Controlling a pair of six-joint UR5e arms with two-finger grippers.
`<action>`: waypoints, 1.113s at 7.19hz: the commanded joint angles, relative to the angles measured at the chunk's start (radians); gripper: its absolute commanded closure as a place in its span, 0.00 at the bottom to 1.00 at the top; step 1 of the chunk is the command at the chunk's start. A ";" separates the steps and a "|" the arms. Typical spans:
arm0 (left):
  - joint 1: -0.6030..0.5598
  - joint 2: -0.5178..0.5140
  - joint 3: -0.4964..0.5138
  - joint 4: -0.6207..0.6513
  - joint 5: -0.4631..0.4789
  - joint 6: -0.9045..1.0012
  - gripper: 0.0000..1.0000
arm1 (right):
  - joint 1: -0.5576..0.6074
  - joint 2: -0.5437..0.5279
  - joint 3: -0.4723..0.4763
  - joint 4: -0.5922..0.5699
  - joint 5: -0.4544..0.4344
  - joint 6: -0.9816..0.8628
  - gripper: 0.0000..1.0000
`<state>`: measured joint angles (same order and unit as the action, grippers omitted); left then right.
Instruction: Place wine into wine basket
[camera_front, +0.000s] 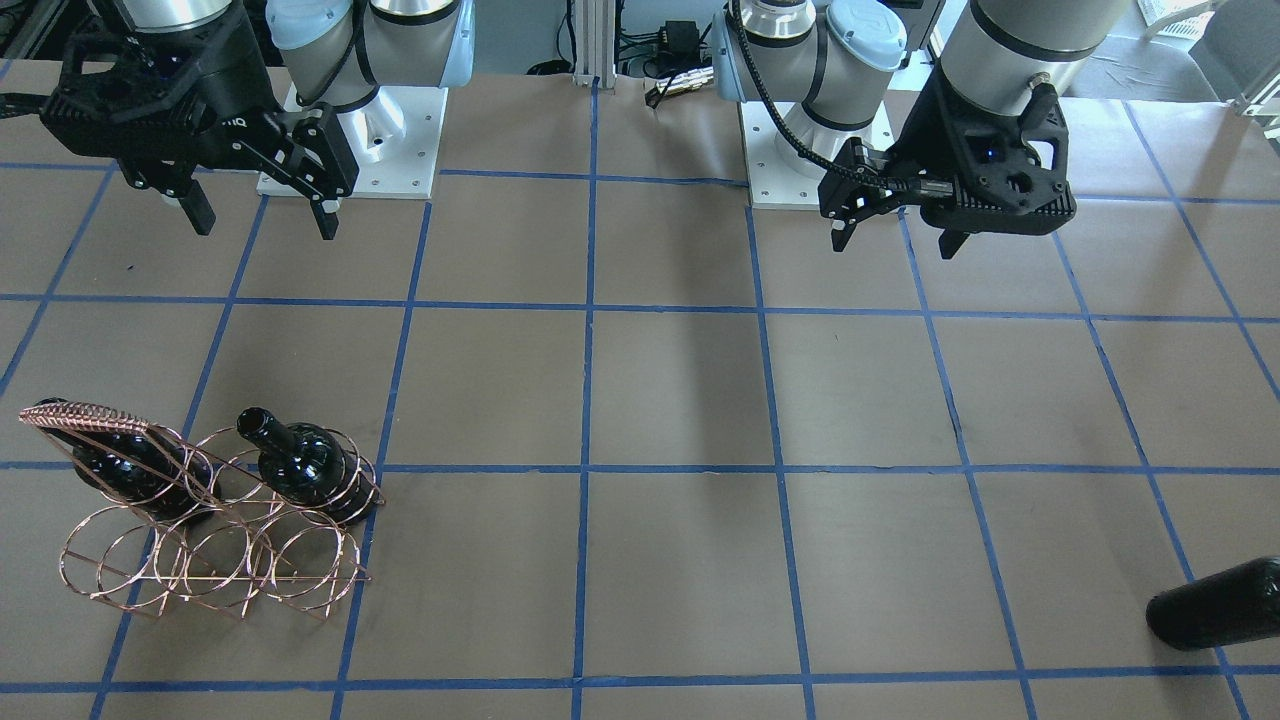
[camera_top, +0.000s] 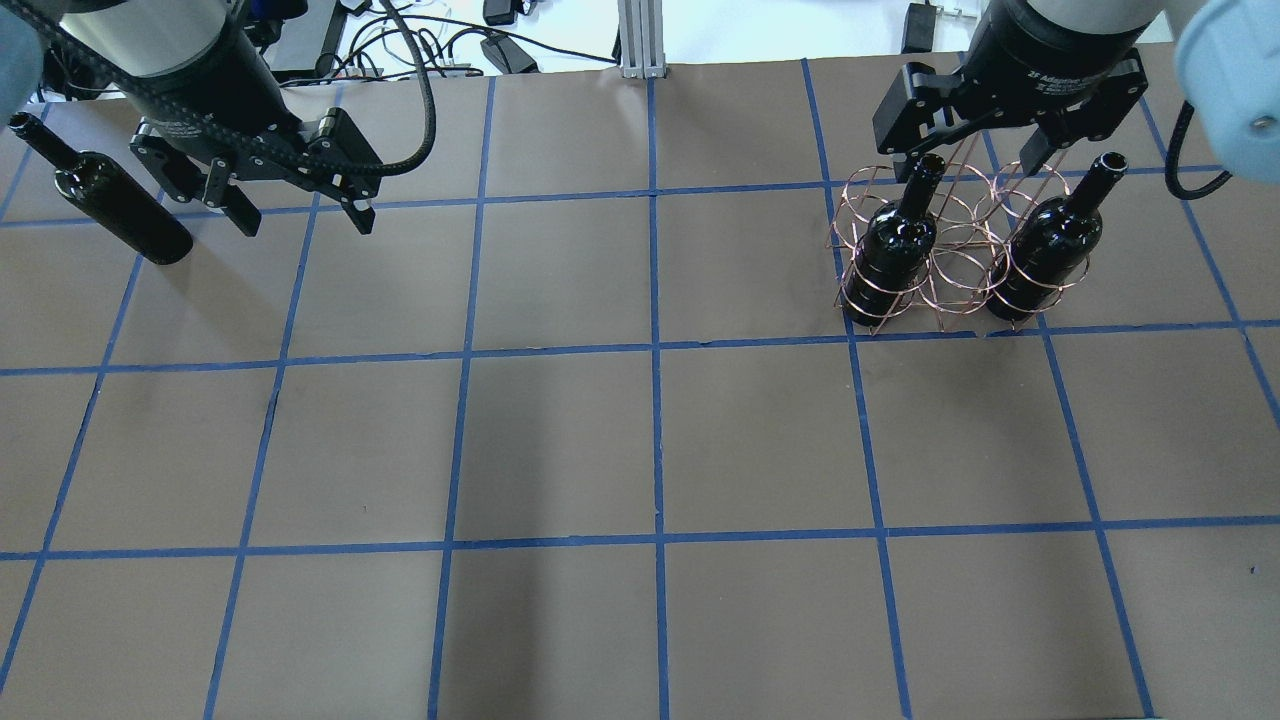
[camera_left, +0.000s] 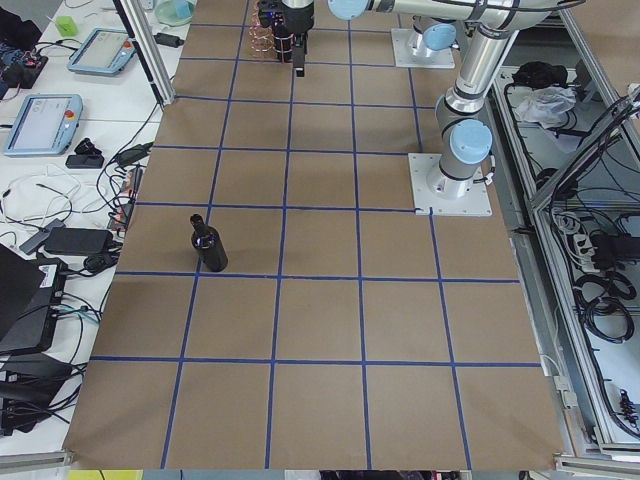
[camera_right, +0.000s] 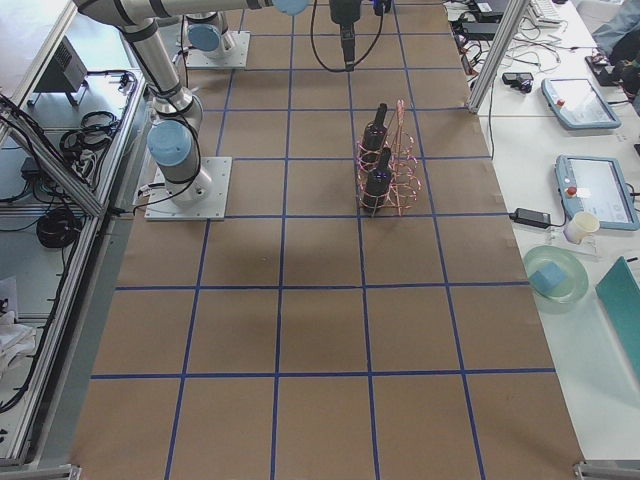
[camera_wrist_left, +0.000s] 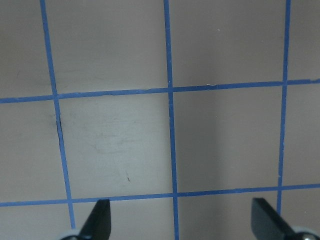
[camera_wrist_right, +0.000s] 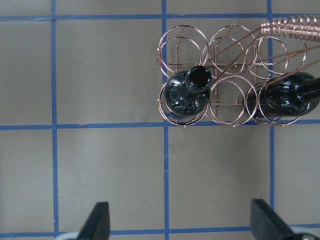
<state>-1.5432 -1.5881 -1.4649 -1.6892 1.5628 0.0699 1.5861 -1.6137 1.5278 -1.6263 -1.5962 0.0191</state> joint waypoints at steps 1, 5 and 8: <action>0.000 -0.001 0.000 -0.003 0.002 -0.001 0.00 | 0.000 0.000 0.000 0.000 0.002 0.001 0.00; 0.009 -0.001 0.000 0.000 -0.003 0.004 0.00 | 0.000 0.000 0.000 0.002 0.002 -0.001 0.00; 0.011 -0.004 -0.008 0.006 -0.004 0.002 0.00 | 0.000 0.000 0.000 0.002 0.002 -0.001 0.00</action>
<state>-1.5331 -1.5918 -1.4699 -1.6849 1.5589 0.0708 1.5861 -1.6138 1.5278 -1.6234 -1.5931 0.0185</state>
